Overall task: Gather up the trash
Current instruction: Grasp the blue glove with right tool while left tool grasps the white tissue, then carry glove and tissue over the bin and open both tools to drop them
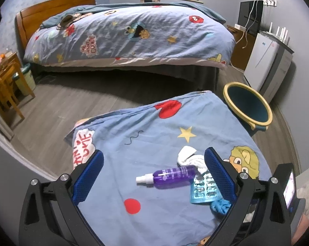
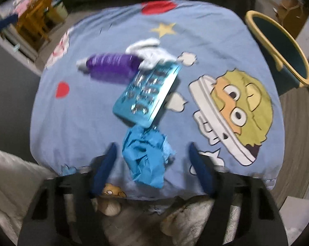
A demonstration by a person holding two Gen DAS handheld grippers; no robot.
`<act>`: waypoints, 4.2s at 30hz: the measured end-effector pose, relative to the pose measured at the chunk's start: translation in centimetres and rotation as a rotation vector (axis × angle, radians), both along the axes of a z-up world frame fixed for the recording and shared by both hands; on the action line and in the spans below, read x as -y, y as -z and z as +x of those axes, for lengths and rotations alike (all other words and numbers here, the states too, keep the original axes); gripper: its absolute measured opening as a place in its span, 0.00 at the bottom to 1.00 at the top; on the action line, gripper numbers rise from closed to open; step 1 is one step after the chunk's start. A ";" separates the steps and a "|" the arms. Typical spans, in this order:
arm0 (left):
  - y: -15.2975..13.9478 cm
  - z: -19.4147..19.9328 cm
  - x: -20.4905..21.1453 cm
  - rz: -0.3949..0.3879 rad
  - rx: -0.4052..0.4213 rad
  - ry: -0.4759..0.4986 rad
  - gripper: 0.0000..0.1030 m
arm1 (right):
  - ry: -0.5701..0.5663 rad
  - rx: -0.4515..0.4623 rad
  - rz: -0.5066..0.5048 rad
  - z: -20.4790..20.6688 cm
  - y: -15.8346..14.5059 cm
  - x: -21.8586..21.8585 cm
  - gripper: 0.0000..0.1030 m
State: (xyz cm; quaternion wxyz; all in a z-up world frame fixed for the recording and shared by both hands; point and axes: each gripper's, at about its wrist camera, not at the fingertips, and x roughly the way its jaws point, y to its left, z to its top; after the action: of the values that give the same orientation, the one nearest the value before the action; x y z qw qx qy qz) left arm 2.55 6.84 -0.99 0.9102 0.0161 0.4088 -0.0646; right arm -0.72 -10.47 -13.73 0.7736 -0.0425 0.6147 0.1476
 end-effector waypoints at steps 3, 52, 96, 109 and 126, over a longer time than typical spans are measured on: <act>0.2 0.0 -0.1 0.006 -0.006 0.001 0.95 | -0.022 0.007 -0.005 0.1 -0.4 -0.2 0.30; 15.3 8.3 11.3 0.073 -0.318 0.159 0.61 | 0.119 0.207 0.214 13.2 -9.9 10.8 0.26; 4.5 8.8 12.6 0.041 -0.083 0.201 0.22 | 0.282 0.309 0.168 17.8 -11.7 19.1 0.26; 5.4 11.4 20.3 0.064 -0.117 0.342 0.22 | 0.437 0.260 0.116 20.4 -8.6 26.0 0.26; 6.3 17.2 31.5 0.077 -0.122 0.504 0.22 | 0.647 0.214 0.125 21.4 -5.1 34.4 0.26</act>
State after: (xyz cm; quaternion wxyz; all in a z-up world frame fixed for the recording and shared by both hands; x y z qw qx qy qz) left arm 19.74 -24.69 -7.33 0.8378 0.1480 0.4480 -0.2748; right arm 20.65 -44.84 -8.64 0.8415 0.1868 0.5016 -0.0735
